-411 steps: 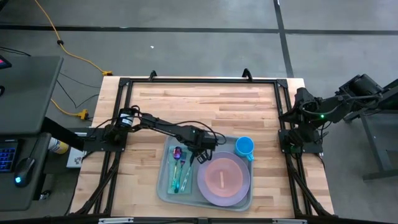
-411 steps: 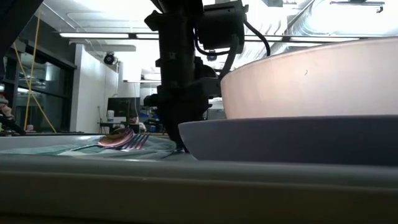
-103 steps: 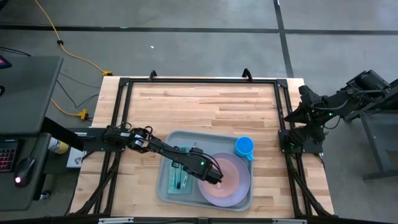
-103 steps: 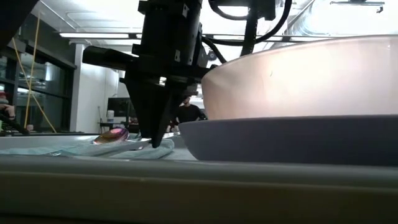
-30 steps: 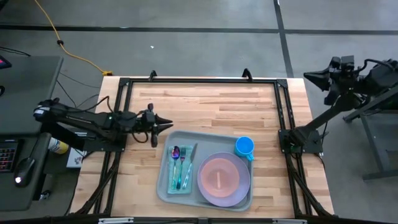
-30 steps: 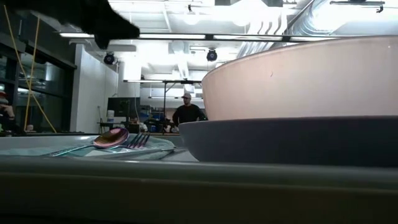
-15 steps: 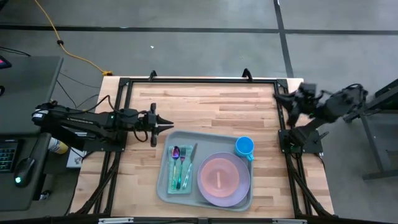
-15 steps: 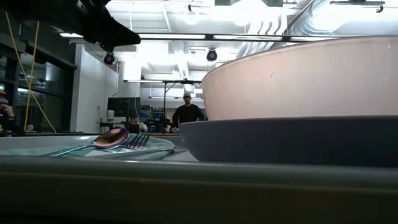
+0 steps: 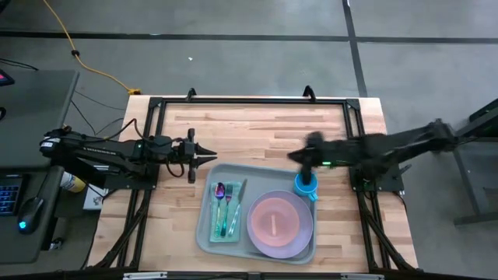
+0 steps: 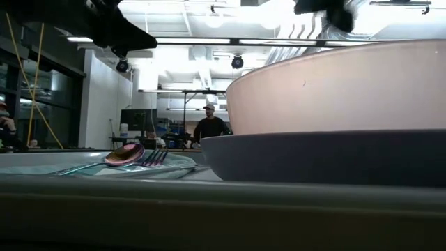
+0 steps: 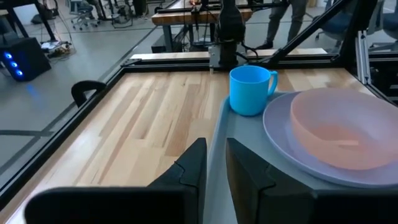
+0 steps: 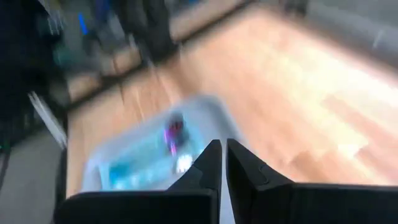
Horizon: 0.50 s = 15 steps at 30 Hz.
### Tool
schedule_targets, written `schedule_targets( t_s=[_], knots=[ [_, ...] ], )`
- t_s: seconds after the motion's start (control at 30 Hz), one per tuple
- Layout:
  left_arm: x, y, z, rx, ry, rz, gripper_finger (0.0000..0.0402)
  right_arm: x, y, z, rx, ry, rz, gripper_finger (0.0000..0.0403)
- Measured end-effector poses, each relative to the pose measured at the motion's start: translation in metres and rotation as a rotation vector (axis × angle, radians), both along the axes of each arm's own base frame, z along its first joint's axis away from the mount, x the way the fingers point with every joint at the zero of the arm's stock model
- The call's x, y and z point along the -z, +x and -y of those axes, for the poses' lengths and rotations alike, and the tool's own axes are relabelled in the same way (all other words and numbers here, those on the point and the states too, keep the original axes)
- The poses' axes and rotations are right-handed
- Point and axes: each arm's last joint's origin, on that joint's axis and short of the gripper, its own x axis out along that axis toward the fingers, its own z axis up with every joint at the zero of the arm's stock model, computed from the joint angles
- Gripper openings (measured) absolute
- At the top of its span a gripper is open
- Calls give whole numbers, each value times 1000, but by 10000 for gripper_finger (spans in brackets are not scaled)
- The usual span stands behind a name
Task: Set up tray
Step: Adjust the green knife on the blue napkin
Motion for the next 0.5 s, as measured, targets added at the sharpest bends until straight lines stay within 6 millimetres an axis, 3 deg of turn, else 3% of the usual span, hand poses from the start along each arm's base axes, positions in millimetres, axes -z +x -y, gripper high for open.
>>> schedule_targets(
  t_s=[0.2, 0.5],
  knots=[
    [0, 0, 0, -1, 1, 0, 90, 29, 77, 12, -120, 136, -206, 0],
    [0, 0, 0, -1, 9, 0, 90, 49, 159, 26, -113, 140, -527, 0]
  ],
)
